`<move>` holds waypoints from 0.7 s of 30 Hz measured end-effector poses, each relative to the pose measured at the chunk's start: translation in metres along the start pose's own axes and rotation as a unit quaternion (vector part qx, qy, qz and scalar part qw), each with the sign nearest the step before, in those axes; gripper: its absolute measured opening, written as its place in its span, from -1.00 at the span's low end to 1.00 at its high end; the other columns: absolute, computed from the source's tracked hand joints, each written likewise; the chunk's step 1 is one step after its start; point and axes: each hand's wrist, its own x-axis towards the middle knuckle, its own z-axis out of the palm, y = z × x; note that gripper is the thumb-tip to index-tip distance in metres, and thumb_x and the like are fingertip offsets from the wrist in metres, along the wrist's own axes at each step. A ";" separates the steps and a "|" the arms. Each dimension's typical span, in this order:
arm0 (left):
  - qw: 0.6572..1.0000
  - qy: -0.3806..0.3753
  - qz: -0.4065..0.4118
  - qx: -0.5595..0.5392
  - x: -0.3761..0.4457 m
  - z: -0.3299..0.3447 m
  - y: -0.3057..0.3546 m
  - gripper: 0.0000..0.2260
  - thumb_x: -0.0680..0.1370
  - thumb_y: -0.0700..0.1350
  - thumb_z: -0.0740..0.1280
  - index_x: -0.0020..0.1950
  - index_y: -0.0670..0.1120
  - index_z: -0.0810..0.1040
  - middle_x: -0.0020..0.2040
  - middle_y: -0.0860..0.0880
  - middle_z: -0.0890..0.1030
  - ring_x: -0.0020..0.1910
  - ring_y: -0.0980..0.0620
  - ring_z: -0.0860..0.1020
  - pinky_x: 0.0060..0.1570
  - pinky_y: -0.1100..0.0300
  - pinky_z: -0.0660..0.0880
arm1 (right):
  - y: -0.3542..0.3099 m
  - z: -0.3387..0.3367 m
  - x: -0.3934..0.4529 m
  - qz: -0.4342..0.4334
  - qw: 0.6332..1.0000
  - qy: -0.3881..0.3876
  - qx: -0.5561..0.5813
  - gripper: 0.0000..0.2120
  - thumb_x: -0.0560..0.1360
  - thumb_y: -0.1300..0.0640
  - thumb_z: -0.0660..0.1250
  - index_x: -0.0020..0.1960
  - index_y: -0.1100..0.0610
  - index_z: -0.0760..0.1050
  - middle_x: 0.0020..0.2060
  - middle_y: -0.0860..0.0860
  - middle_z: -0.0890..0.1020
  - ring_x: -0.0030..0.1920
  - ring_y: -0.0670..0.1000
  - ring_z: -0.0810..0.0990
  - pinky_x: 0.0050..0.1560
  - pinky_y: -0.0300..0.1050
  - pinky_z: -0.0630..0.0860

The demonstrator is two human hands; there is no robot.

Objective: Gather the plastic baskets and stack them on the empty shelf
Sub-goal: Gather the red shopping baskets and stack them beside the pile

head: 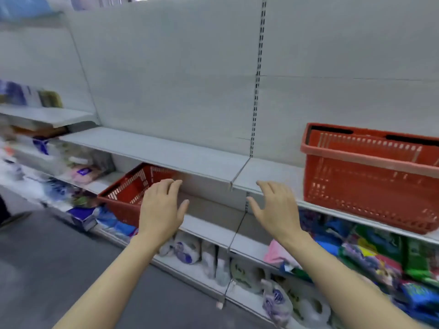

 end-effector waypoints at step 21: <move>0.900 -0.167 -0.374 0.149 -0.324 -0.008 -0.262 -0.49 0.39 -0.12 0.52 0.29 -0.23 0.54 0.18 -0.25 0.57 0.10 -0.29 0.54 0.09 -0.12 0.50 | -0.329 0.256 -0.141 -0.239 0.919 -0.274 0.151 -0.59 0.34 0.02 0.52 0.08 0.22 0.58 -0.19 0.11 0.61 -0.21 0.18 0.57 -0.19 0.00 0.50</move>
